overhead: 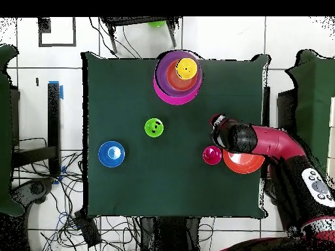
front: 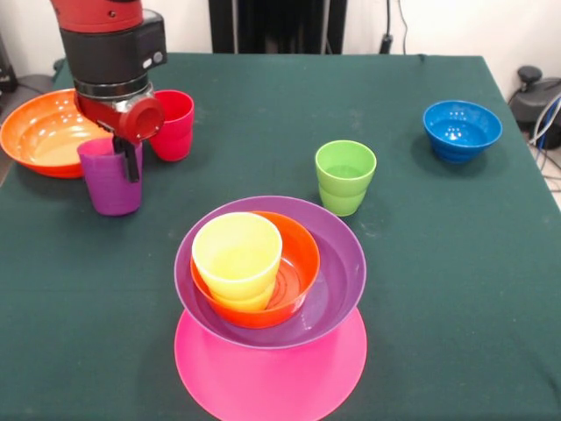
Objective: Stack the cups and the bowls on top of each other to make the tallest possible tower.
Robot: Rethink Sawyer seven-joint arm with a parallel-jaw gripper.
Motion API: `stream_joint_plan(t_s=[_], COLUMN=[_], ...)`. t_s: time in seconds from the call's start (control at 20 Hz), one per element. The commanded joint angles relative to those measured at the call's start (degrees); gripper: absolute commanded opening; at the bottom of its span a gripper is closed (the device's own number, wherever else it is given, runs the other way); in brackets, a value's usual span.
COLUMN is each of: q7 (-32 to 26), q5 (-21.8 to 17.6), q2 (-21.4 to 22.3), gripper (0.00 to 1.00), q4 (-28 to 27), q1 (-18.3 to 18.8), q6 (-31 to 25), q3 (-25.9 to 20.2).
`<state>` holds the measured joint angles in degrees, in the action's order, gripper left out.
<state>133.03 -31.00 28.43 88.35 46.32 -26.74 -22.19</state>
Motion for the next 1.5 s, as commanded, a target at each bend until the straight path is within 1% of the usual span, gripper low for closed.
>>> stream_joint_plan(t_s=[0.05, 0.1, 0.2, 0.3, 0.45, 0.7, 0.95, 1.05, 1.1, 1.4, 1.5], q7=[-8.13, -8.58, -8.88, -9.18, -8.90, -7.32, -6.87, -6.68, -6.66, -5.36, -4.51], q5=[-1.39, -0.30, 1.24, 2.73, 4.80, 7.64, 9.46, 9.87, 10.36, 12.15, 12.32], q2=[5.20, 7.73, 10.57, 12.46, 14.78, 17.36, 17.29, 17.33, 17.08, 15.75, 15.32], gripper=[0.00, 0.00, 0.00, 0.00, 0.00, 0.00, 0.00, 0.00, 0.00, 0.00, 0.00], q4=[4.68, 5.71, 6.66, 6.80, 6.58, 5.67, 2.50, 0.83, -0.67, -6.86, -8.64], q1=[-0.38, -0.37, -0.43, -0.49, -1.20, -2.98, -4.69, -5.55, -6.15, -9.57, -10.75], q6=[-2.62, -4.06, -5.70, -7.25, -9.67, -11.82, -12.89, -12.82, -13.82, -16.50, -16.51], q3=[-2.72, -3.44, -4.56, -5.77, -6.66, -7.62, -9.01, -9.38, -9.58, -9.38, -9.07])
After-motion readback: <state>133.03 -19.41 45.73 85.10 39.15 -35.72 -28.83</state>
